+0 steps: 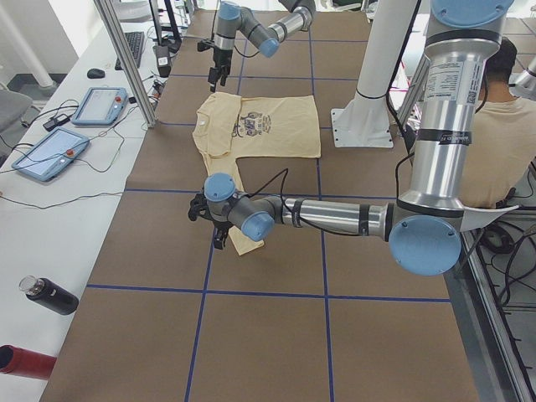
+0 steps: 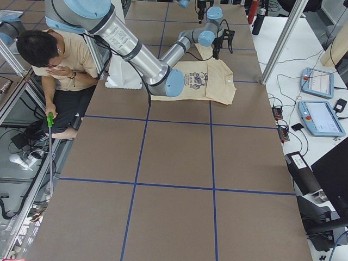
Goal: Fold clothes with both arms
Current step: 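Release the sleeve and raise the right gripper while the left gripper grasps the other cuff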
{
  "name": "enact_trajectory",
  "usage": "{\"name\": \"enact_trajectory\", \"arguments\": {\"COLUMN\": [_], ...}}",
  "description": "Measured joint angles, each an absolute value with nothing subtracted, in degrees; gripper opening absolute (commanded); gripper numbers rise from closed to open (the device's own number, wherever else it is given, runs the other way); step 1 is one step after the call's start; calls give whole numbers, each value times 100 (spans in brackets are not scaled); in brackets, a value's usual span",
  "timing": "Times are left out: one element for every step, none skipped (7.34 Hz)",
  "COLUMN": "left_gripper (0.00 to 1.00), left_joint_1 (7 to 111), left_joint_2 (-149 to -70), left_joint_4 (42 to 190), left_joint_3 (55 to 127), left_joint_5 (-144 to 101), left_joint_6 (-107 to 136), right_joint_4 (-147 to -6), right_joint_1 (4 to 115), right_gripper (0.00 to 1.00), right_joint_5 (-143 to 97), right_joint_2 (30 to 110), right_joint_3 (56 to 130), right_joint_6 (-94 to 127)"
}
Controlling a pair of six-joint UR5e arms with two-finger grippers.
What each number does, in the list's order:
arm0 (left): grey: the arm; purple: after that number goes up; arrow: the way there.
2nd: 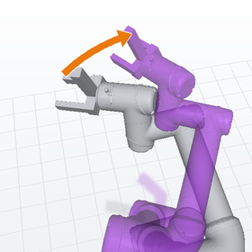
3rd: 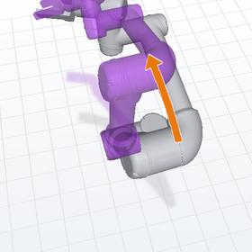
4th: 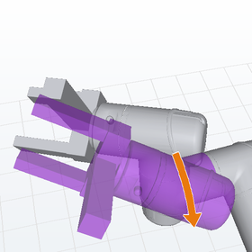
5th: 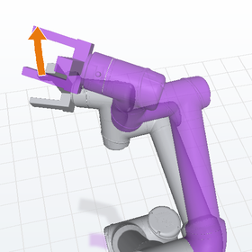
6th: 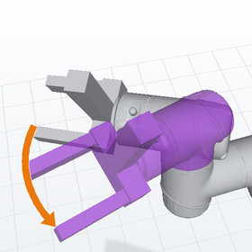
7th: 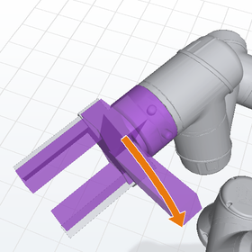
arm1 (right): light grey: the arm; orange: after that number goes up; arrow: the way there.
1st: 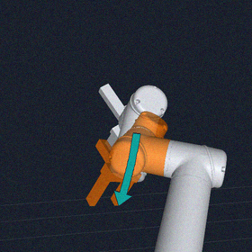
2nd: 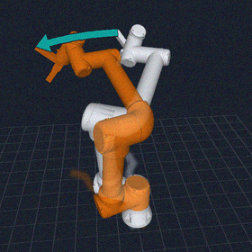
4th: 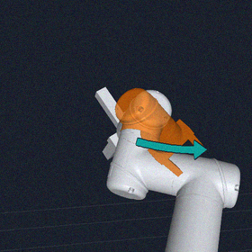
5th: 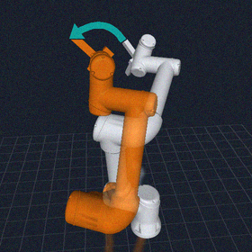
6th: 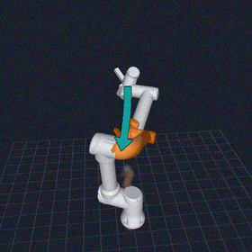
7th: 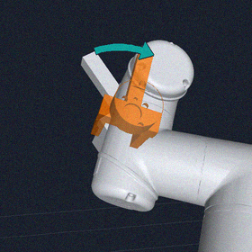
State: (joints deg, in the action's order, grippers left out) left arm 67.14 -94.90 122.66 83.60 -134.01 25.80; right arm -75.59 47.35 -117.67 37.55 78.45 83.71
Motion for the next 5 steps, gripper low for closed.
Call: {"name": "enact_trajectory", "arguments": {"left_gripper": [85, 81, 78, 78, 76], "left_joint_1": [6563, 6371, 6215, 6111, 6073], "left_joint_2": [-9514, -9544, -9559, -9543, -9500], "left_joint_4": [12320, 12422, 12516, 12549, 12536], "left_joint_3": [8187, 8031, 7943, 7956, 8064], "left_joint_5": [-13407, -13417, -13424, -13432, -13438], "left_joint_6": [2631, 2701, 2770, 2807, 2813], "right_joint_4": [-7562, -7565, -7563, -7560, -7565], "right_joint_1": [5060, 5260, 5355, 5396, 5415], "right_gripper": [100, 100, 100, 100, 100], "right_joint_5": [-12146, -12318, -12380, -12398, -12399], "right_joint_2": [4285, 4836, 5292, 5538, 5654], "right_joint_3": [8272, 8794, 9225, 9481, 9649], "right_joint_6": [8207, 8019, 7918, 7878, 7864]}}
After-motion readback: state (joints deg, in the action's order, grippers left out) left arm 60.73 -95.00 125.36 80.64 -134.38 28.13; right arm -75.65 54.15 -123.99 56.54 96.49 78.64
